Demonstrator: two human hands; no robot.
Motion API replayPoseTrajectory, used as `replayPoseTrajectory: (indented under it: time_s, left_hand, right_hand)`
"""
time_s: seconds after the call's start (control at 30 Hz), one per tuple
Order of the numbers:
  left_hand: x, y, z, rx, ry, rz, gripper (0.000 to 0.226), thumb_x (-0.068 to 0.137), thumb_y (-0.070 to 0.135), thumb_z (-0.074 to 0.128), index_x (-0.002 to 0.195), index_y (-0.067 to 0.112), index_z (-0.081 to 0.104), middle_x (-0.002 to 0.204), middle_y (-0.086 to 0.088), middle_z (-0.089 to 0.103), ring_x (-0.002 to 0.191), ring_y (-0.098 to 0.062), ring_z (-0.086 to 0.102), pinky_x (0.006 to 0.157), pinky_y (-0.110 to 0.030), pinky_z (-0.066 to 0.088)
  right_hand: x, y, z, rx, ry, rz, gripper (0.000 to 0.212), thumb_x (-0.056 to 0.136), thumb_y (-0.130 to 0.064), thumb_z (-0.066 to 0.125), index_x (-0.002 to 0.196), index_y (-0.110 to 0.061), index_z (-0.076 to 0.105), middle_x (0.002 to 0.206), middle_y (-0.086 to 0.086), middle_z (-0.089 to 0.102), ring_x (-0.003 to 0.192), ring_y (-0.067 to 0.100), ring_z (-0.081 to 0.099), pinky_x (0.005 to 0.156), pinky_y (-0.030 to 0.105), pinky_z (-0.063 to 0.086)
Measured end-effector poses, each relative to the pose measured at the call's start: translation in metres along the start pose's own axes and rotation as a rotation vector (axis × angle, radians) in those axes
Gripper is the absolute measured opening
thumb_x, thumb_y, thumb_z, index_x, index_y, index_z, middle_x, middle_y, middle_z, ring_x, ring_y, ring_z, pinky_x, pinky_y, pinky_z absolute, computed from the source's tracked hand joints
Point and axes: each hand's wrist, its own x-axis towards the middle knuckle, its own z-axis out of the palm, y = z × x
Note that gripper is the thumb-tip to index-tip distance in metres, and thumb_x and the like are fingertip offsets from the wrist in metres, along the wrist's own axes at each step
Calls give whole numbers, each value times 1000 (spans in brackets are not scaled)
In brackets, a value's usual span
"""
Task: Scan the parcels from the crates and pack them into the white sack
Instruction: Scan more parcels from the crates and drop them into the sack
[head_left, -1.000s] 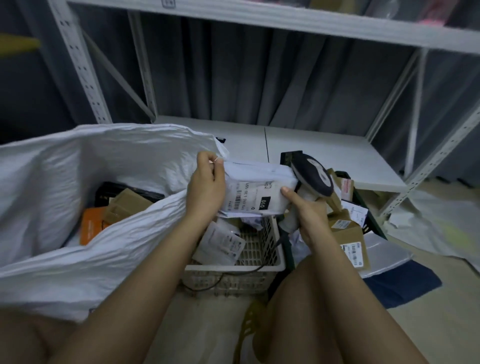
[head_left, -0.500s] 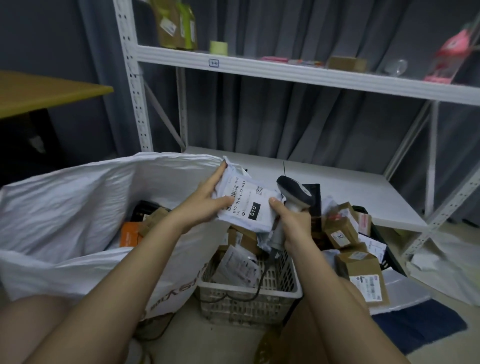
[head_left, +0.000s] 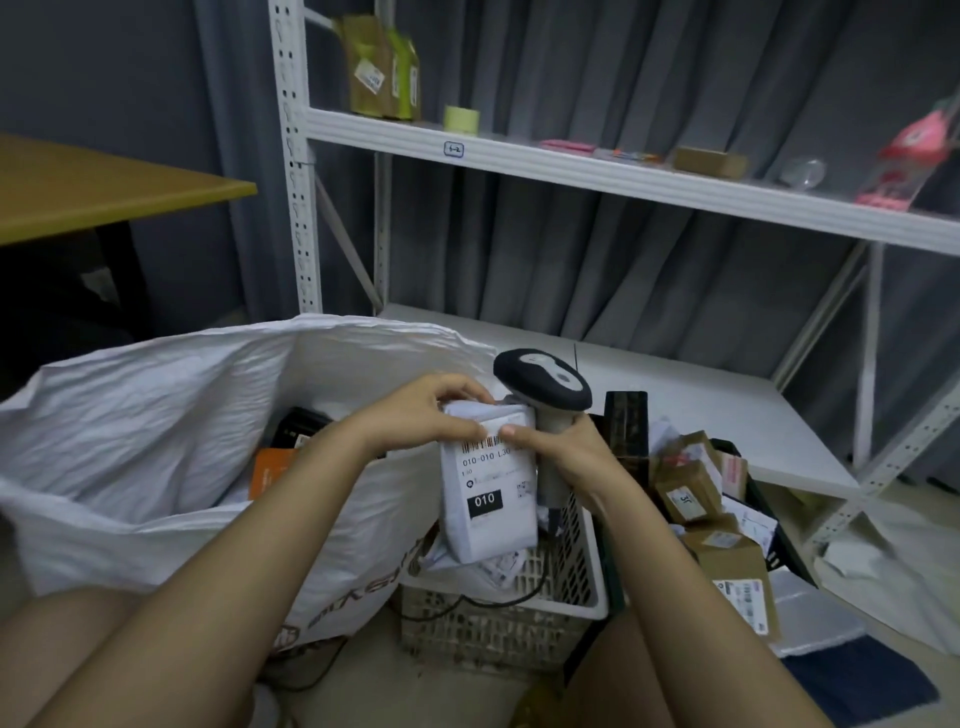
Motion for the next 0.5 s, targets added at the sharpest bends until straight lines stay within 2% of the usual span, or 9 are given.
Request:
replayPoseTrajectory:
  time_s: [0.13, 0.2, 0.3, 0.4, 0.5]
  left_hand:
    - [-11, -7, 1, -174, 172, -55, 36, 77, 19, 77, 109, 21, 61, 109, 5, 63, 92, -5, 60, 62, -9, 46]
    - [-16, -11, 2, -229, 263, -77, 48, 76, 25, 77, 118, 22, 55, 114, 9, 59, 95, -2, 57, 61, -8, 46]
    - [-24, -16, 2, -335, 208, -160, 63, 73, 22, 78, 126, 24, 42, 117, 9, 55, 105, -5, 57, 78, -22, 54]
    - [-25, -17, 5, -343, 128, -197, 57, 78, 11, 75, 122, 26, 40, 118, -3, 62, 104, -14, 63, 73, -28, 57]
    - [-21, -12, -4, -308, 230, -161, 54, 80, 13, 74, 118, 29, 40, 121, -4, 61, 102, -17, 64, 77, -36, 57]
  right_hand:
    - [1, 6, 2, 22, 26, 22, 42, 71, -9, 82, 110, -7, 68, 103, 9, 75, 98, 26, 71, 91, 47, 55]
    - [5, 8, 4, 50, 90, 30, 48, 68, -14, 85, 111, -7, 67, 102, 8, 75, 96, 25, 71, 90, 48, 55]
    - [11, 7, 5, 135, 201, 26, 59, 60, -22, 88, 111, -4, 66, 103, 8, 75, 95, 25, 72, 89, 48, 56]
    - [20, 4, 10, 139, 240, 6, 48, 68, -19, 86, 110, -5, 66, 101, 7, 75, 94, 23, 72, 89, 47, 56]
    - [29, -1, 16, 132, 306, -6, 51, 76, -32, 80, 120, -13, 62, 111, 3, 72, 102, 20, 68, 95, 46, 53]
